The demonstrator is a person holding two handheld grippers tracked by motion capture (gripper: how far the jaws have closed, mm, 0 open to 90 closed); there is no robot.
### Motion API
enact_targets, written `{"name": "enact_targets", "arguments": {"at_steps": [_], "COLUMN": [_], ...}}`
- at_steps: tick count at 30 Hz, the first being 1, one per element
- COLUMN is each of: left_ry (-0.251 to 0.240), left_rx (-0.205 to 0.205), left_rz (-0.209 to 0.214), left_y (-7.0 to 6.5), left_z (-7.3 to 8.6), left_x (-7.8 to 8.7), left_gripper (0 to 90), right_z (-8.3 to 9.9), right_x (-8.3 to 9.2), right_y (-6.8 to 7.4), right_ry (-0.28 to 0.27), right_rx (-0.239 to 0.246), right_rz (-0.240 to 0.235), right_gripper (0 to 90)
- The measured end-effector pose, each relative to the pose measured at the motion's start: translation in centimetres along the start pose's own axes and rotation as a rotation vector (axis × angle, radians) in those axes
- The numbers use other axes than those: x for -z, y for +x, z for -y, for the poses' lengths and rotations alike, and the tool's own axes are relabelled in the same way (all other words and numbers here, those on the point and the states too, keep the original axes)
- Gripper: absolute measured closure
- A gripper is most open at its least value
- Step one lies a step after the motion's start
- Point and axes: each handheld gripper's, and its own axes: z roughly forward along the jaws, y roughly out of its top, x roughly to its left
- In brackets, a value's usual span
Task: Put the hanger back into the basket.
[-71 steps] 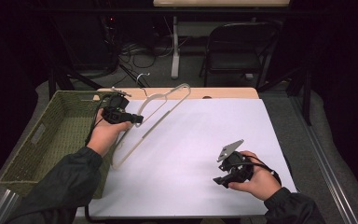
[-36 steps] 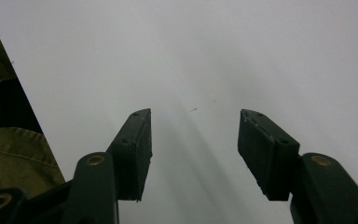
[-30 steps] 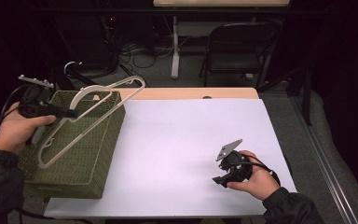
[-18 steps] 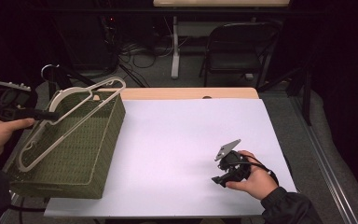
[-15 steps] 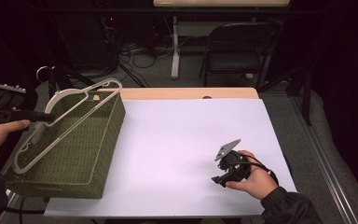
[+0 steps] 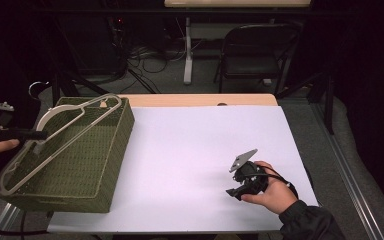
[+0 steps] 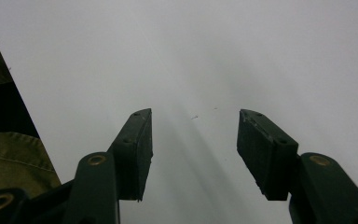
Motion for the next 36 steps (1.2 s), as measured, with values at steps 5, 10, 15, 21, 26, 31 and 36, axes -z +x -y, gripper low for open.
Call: {"name": "enact_targets", "arguments": {"at_steps": [5, 10, 15, 21, 26, 31, 36], "left_ry": [0.029, 0.051, 0.075, 0.075, 0.084, 0.048, -0.004], "left_rx": [-0.048, -0.058, -0.066, -0.059, -0.057, -0.009, -0.01], "left_rz": [-0.009, -0.013, -0.009, -0.004, -0.01, -0.047, -0.175], "left_y": [-0.2, 0.1, 0.3, 0.6, 0.9, 1.1, 1.2], "left_z": [-0.3, 0.2, 1.1, 2.5, 3.5, 3.9, 3.7], "left_x": [-0.9, -2.2, -3.7, -5.3, -6.8, -6.9, -5.4], "left_gripper": [87.2, 87.3, 87.2, 87.2, 87.1, 78.9, 63.5], "right_z": [-0.2, -0.1, 0.2, 0.3, 0.1, 0.1, 0.1], "right_x": [-0.2, -0.4, -0.4, -0.5, -0.5, -0.6, -0.5], "right_y": [0.1, 0.2, 0.0, 0.0, 0.1, 0.1, 0.1], "right_ry": [-0.006, -0.012, -0.021, -0.012, 0.0, -0.025, -0.014], "right_rx": [0.003, -0.001, -0.006, -0.013, 0.0, -0.01, -0.002], "right_rz": [-0.004, -0.008, -0.002, -0.006, -0.006, -0.011, -0.013], "right_gripper": [45.5, 45.5, 45.5, 45.6, 45.6, 45.5, 45.6]}}
